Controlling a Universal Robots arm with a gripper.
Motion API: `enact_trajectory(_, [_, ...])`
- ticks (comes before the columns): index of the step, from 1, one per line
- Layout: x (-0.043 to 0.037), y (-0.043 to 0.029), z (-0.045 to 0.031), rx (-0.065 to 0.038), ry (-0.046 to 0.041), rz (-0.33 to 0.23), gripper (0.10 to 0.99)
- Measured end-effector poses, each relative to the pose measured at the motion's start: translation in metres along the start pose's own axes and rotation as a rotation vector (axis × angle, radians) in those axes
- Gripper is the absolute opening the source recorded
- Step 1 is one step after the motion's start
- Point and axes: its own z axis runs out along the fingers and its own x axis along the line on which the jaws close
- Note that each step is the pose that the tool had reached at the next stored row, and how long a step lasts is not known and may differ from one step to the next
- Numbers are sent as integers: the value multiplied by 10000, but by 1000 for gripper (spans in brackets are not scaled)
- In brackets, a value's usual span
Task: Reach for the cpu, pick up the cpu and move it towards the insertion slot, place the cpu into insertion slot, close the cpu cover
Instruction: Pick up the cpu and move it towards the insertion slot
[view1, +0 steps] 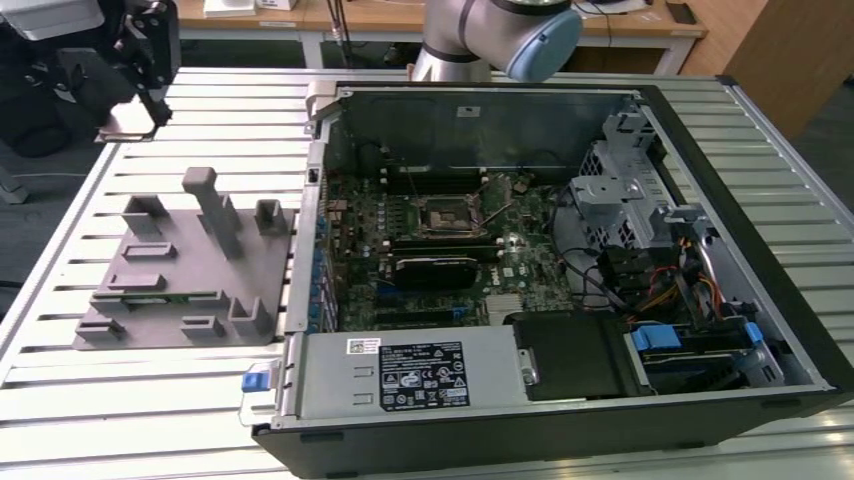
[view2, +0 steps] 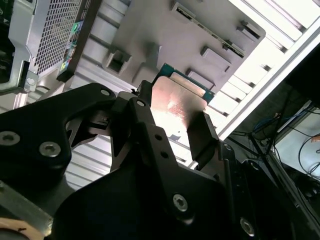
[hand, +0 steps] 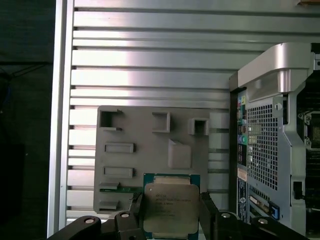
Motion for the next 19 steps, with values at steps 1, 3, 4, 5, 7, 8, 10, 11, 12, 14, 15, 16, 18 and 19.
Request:
enact_trajectory(1, [-21,-1,2,0,0,4,529])
enact_trajectory(3, [-61,-2,5,0,0,12,529])
enact_trajectory(4, [-80,-3,7,0,-1,16,529])
enact_trajectory(5, [-99,-4,9,0,-1,20,529])
enact_trajectory(7, [-221,-17,27,0,-2,44,529])
enact_trajectory(8, [-237,-20,30,0,-2,48,529])
enact_trajectory(10, [-268,-26,37,0,-2,55,529])
enact_trajectory(11, [-282,-29,40,0,-2,59,529])
enact_trajectory(12, [-296,-32,44,0,-3,62,529])
enact_trajectory(14, [-324,-39,52,0,-3,70,529])
enact_trajectory(15, [-337,-43,56,0,-4,76,529])
enact_trajectory(16, [-350,-47,59,0,-3,80,529])
enact_trajectory(18, [-378,-55,66,0,-4,91,529])
enact_trajectory(19, [-394,-59,70,1,-4,95,529])
